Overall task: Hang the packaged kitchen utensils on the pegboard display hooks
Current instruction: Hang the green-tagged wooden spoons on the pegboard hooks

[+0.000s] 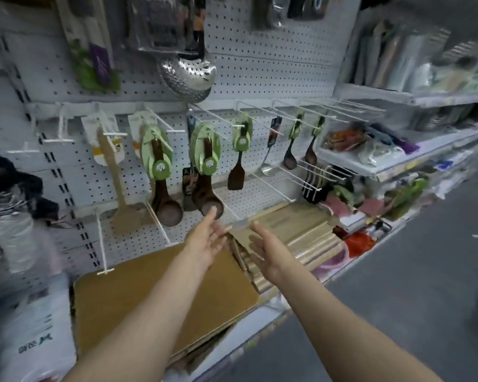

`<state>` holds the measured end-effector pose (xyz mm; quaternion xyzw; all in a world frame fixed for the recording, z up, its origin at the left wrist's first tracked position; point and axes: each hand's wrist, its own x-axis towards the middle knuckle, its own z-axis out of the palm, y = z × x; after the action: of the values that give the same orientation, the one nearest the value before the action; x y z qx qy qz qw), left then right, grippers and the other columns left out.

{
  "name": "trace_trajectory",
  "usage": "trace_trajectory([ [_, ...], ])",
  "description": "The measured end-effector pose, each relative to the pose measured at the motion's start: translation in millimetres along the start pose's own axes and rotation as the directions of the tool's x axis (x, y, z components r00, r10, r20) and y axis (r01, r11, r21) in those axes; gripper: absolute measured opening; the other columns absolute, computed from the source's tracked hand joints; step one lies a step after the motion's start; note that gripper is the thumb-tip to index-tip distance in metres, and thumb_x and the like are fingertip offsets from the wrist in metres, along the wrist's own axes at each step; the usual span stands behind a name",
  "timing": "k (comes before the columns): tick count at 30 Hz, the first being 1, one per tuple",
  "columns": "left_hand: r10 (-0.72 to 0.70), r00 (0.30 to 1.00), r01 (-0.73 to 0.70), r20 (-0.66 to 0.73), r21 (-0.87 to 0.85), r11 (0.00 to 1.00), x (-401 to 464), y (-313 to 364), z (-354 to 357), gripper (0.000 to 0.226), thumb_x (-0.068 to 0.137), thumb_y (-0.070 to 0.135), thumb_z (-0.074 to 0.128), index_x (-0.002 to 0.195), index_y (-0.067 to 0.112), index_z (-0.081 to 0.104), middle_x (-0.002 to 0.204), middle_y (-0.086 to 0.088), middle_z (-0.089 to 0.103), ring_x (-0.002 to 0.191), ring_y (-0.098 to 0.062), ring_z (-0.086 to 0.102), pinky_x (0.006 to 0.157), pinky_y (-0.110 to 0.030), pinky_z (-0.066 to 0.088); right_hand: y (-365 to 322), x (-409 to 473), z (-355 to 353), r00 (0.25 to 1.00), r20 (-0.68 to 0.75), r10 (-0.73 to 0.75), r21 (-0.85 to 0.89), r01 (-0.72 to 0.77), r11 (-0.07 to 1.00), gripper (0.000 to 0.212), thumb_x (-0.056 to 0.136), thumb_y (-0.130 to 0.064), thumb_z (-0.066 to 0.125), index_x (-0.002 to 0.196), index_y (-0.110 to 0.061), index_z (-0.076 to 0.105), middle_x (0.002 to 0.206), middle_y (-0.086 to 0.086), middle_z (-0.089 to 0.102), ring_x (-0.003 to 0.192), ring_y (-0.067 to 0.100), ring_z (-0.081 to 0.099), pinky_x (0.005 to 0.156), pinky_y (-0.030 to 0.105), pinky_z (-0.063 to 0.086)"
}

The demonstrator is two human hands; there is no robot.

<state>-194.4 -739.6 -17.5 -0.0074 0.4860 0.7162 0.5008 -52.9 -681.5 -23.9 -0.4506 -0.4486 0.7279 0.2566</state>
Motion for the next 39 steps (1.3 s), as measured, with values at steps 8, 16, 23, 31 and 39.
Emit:
trace_trajectory([
  [8,0.219,0.968,-0.215,-0.122,0.047,0.975,41.2,14.6,37.1,0.029,0.089,0.044,0.07,0.113,0.029,0.062,0.131,-0.001,0.062,0.115,-0.015,0.06,0.084,-0.03,0.049,-58.0,104.8,-6.9,0.97,0.244,0.012,-0.108,0.015,0.994,0.06,0.092,-0.051,0.067,0.141,-0.019,0.054,0.141,0.004,0.056,0.123,0.019,0.055,0.098,0.031,0.045],
  [16,0.388,0.908,-0.371,-0.159,0.123,0.92,118.6,56.4,48.3,0.052,0.088,0.041,0.074,0.134,0.025,0.057,0.138,0.002,0.059,0.134,-0.018,0.05,0.107,-0.034,0.038,-89.8,185.3,21.3,0.923,0.382,-0.035,-0.159,0.103,0.982,0.031,0.088,-0.048,0.073,0.111,-0.03,0.061,0.128,-0.006,0.059,0.124,0.017,0.052,0.11,0.036,0.041],
  [23,0.495,0.867,-0.477,-0.057,0.192,0.858,177.9,84.5,53.0,0.126,0.046,0.066,0.091,0.154,0.034,0.034,0.151,0.004,0.049,0.137,-0.019,0.048,0.116,-0.044,0.036,-109.2,244.2,43.0,0.831,0.547,-0.097,-0.191,0.237,0.953,0.074,0.085,-0.053,0.073,0.15,-0.033,0.044,0.151,-0.008,0.047,0.141,0.01,0.038,0.121,0.04,0.026],
  [31,0.594,0.803,-0.589,0.038,0.202,0.783,197.0,98.8,49.5,0.077,0.055,0.042,0.09,0.124,0.027,0.06,0.115,-0.004,0.074,0.11,-0.023,0.069,0.091,-0.039,0.056,-109.0,268.4,60.2,0.743,0.668,-0.043,-0.207,0.241,0.948,0.066,0.082,-0.054,0.075,0.141,-0.04,0.05,0.141,-0.018,0.056,0.135,0.003,0.042,0.118,0.036,0.02],
  [39,0.605,0.793,-0.601,0.068,0.248,0.76,195.4,99.8,47.0,0.072,0.056,0.037,0.094,0.115,0.016,0.06,0.111,-0.007,0.075,0.104,-0.027,0.072,0.092,-0.041,0.057,-82.9,273.0,59.5,0.741,0.667,-0.078,-0.175,0.258,0.95,0.044,0.094,-0.027,0.066,0.137,-0.023,0.058,0.131,-0.007,0.068,0.121,0.005,0.063,0.091,0.017,0.049],
])
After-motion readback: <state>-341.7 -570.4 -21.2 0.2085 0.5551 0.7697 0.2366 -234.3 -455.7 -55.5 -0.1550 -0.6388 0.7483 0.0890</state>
